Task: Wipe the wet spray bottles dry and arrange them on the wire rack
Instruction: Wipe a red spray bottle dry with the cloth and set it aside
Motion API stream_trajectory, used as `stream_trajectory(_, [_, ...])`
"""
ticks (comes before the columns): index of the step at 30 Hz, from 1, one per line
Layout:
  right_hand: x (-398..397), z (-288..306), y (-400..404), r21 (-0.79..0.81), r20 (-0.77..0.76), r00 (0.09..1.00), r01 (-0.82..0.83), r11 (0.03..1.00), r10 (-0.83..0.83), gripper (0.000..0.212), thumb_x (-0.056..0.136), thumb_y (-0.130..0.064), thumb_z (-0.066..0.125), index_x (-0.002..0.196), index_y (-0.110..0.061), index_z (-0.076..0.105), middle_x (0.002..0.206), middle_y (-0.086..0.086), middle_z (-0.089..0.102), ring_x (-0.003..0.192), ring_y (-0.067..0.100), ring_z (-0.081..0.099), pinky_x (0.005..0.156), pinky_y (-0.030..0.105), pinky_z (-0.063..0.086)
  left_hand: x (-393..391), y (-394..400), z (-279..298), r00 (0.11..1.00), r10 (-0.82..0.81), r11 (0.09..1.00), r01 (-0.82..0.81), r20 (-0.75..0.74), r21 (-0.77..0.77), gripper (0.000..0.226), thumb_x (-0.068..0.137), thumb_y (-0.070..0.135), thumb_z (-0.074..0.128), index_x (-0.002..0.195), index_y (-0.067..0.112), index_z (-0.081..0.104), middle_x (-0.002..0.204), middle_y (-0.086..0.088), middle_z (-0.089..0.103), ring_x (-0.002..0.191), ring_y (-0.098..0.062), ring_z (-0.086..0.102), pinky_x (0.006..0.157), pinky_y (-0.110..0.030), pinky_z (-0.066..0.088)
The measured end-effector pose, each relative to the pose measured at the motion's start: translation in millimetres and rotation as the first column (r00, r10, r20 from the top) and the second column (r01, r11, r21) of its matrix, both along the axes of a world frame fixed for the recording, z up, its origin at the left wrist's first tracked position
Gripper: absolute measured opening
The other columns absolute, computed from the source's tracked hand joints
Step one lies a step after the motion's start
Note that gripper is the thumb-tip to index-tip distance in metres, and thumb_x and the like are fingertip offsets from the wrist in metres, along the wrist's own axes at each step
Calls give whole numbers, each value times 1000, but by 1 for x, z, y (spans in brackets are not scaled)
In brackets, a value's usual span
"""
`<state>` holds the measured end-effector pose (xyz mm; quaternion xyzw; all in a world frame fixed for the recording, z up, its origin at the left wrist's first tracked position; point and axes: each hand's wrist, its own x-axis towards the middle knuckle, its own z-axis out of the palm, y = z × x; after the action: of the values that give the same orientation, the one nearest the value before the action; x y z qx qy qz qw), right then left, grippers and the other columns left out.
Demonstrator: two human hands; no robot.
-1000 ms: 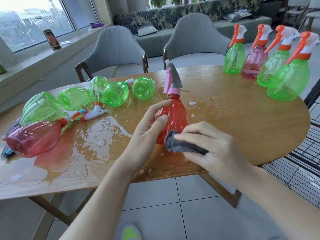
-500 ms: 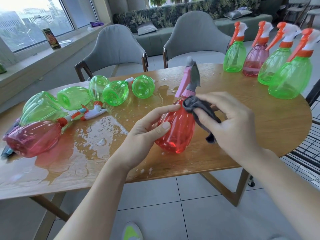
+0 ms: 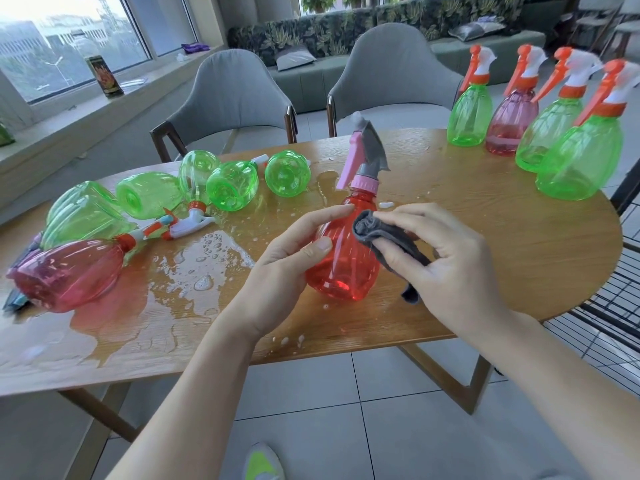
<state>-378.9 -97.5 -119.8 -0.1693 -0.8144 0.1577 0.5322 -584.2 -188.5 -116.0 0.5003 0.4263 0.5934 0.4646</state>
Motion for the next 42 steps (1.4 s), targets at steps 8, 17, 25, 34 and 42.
stream_trajectory(8, [-2, -21, -14, 126, 159, 977, -163, 979, 142, 26, 92, -13, 71, 115, -1, 76, 108, 11, 69, 97, 25, 67, 84, 33, 55, 11, 4, 2, 993, 76, 997, -76, 88, 8, 38, 107, 17, 51, 143, 21, 62, 124, -8, 74, 110, -23, 72, 91, -33, 59])
stream_trajectory(17, [-3, -24, -15, 279, 241, 965, -173, 945, 105, 26, 94, -5, 72, 120, 0, 74, 107, 13, 67, 97, 27, 64, 90, 33, 53, 8, 2, 3, 998, 60, 998, -59, 35, -7, 38, 110, 17, 48, 146, 20, 59, 131, -11, 73, 113, -24, 72, 90, -30, 58])
stream_trajectory(25, [-2, 9, 6, -43, -80, 995, 51, 998, -54, 26, 94, -21, 74, 118, -11, 72, 110, -7, 70, 100, 8, 67, 89, 19, 53, -4, -3, -4, 998, 27, 1000, -27, -57, -5, 40, 105, 15, 52, 144, 17, 61, 147, -14, 64, 133, -40, 62, 109, -53, 54])
stream_trajectory(34, [-3, -11, -3, -48, -1, 999, -51, 998, 51, 27, 90, -13, 77, 115, -5, 73, 112, 2, 71, 107, 7, 65, 92, 17, 49, 4, -3, 0, 992, 82, 997, -82, -94, 8, 46, 101, 35, 62, 147, 34, 60, 148, -8, 63, 136, -35, 62, 110, -56, 52])
stream_trajectory(42, [-6, -3, -2, -84, -47, 996, -78, 993, 74, 25, 93, -16, 75, 116, -6, 73, 113, 1, 72, 109, 10, 67, 91, 24, 54, 6, -1, -4, 995, 74, 997, -73, -71, 14, 42, 104, 30, 61, 145, 40, 61, 146, -7, 64, 136, -35, 62, 110, -57, 51])
